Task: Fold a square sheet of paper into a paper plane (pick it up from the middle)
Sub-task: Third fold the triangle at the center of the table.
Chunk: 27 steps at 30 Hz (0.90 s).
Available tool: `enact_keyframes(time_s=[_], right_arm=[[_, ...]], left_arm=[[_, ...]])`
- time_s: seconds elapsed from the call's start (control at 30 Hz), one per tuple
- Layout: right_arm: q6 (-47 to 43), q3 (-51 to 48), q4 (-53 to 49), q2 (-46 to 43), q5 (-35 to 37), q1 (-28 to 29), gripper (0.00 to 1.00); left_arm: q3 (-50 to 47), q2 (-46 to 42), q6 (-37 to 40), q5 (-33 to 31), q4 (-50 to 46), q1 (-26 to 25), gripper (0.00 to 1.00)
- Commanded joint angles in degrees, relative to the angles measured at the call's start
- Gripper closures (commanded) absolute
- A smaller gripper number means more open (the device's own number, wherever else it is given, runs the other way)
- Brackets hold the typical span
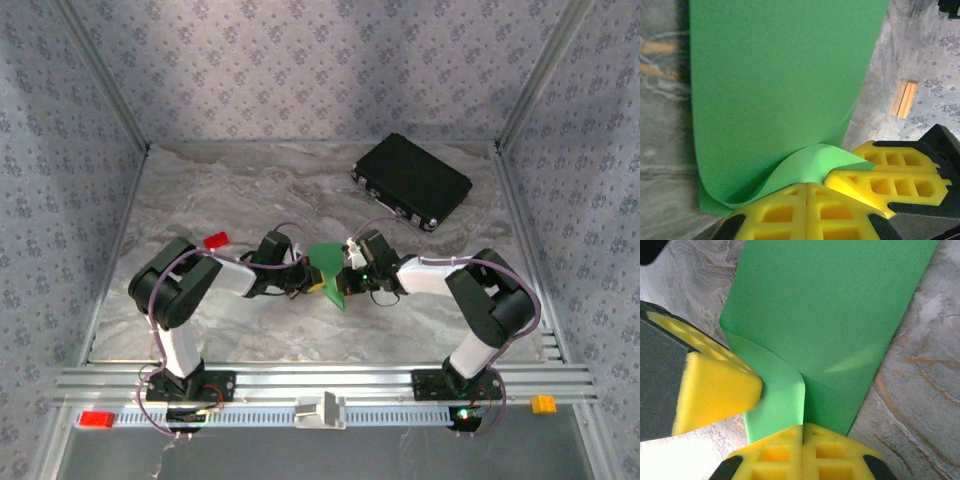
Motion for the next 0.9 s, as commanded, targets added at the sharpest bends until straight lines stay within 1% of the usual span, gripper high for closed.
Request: enact_keyframes(time_s=[0.0, 0.2, 0.3, 0.4, 0.47, 0.5, 0.63, 0.73, 0.87], right_arm=[[0.4, 1.5, -3.5, -0.8, 1.2, 0.1, 0.92], [1.4, 3.3, -7.5, -5.7, 1.5, -1.4, 0.75], [1.5, 3.5, -9.1, -8.7, -0.8, -2.3, 0.71], [1.3, 4.0, -9.7, -9.1, -6.4, -2.1, 0.71], [1.4, 4.3, -9.6, -8.3, -9.9, -1.0, 0.75], [1.3, 4.3, -9.6, -8.0, -10.4, -0.3, 0.76], [1.4, 4.4, -9.6, -5.6, -10.2, 2.2, 0.86], [1.4, 4.7, -9.5, -4.2, -9.6, 3.1, 0.88], [1.1, 5.6, -9.9, -2.2, -9.3, 3.8, 0.90]], left_arm=[[-1.3, 1.6, 1.7, -1.7, -3.4, -0.4, 1.00], [-1.1, 0.9, 2.1, -2.1, -4.1, -0.4, 1.00], [-1.0, 0.6, 2.1, -2.2, -4.0, -0.4, 1.00], [-0.9, 0.2, 2.1, -2.3, -4.0, -0.5, 1.00], [-0.9, 0.1, 2.0, -2.4, -3.9, -0.5, 1.00], [-0.8, 0.1, 2.0, -2.4, -3.9, -0.5, 1.00], [-0.8, -0.1, 1.8, -2.6, -3.8, -0.4, 1.00], [-1.0, -0.3, 1.7, -2.7, -3.7, -0.5, 1.00], [-0.8, -0.2, 1.8, -2.6, -3.7, -0.5, 1.00]])
